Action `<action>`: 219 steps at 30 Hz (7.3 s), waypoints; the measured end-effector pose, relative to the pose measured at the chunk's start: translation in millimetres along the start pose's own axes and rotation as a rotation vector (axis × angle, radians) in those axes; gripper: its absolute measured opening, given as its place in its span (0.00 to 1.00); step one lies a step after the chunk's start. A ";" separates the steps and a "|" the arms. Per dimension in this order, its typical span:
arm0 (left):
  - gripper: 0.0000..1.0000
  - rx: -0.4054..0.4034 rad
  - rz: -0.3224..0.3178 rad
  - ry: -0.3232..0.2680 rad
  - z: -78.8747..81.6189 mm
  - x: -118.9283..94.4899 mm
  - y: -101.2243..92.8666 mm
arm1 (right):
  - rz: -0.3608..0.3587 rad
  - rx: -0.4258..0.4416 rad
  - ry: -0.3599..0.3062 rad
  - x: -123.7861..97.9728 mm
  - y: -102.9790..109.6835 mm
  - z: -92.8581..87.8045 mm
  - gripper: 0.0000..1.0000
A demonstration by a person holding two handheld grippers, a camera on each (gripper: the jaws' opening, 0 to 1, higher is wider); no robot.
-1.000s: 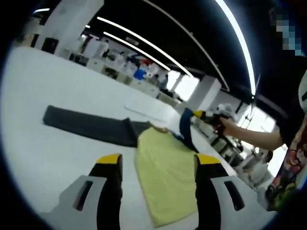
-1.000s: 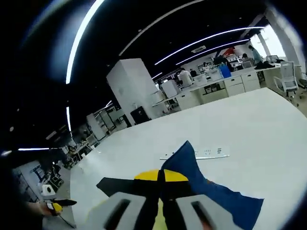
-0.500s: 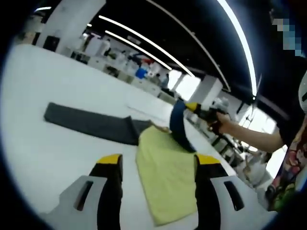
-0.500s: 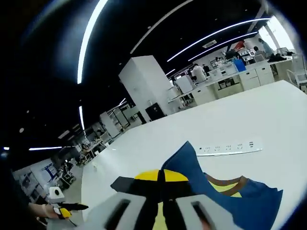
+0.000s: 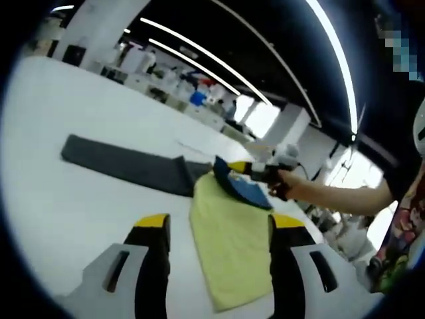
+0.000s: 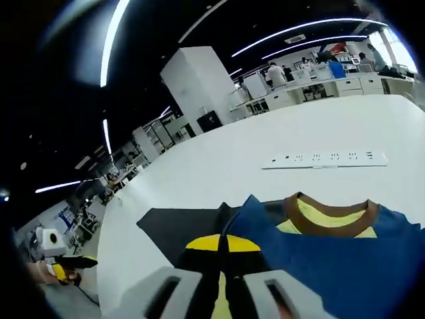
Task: Fold the garment on the visible template until the final outline fits inside the template.
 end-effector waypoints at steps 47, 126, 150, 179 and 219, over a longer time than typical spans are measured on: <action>0.57 -0.034 0.017 -0.026 0.5 -2.4 8.9 | 0.075 -0.090 0.089 18.7 20.0 -26.5 0.34; 0.93 0.184 0.052 0.144 37.7 46.6 53.1 | -0.228 -0.060 0.016 -226.0 -21.8 -92.4 1.00; 0.45 0.070 0.594 -0.054 85.4 17.5 182.9 | -0.220 -0.003 -0.067 -240.6 -16.6 -100.6 0.93; 0.00 -0.117 0.612 -0.127 91.7 27.2 201.3 | -0.277 0.079 -0.111 -268.4 -23.5 -107.9 0.85; 0.00 -0.147 -0.134 -0.051 114.1 196.8 -30.0 | -0.283 0.153 -0.194 -296.4 -29.0 -128.5 0.80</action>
Point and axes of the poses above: the point that each gripper's makers call its tool centre point, and the gripper's own axes: x roughly forward along the fingers, y roughly to its left, z roughly out of its top, the point moved 8 cm from there along -x, roughly backward along the fingers, and after that the axes turned 6 degrees about -x, right-handed, at the moved point
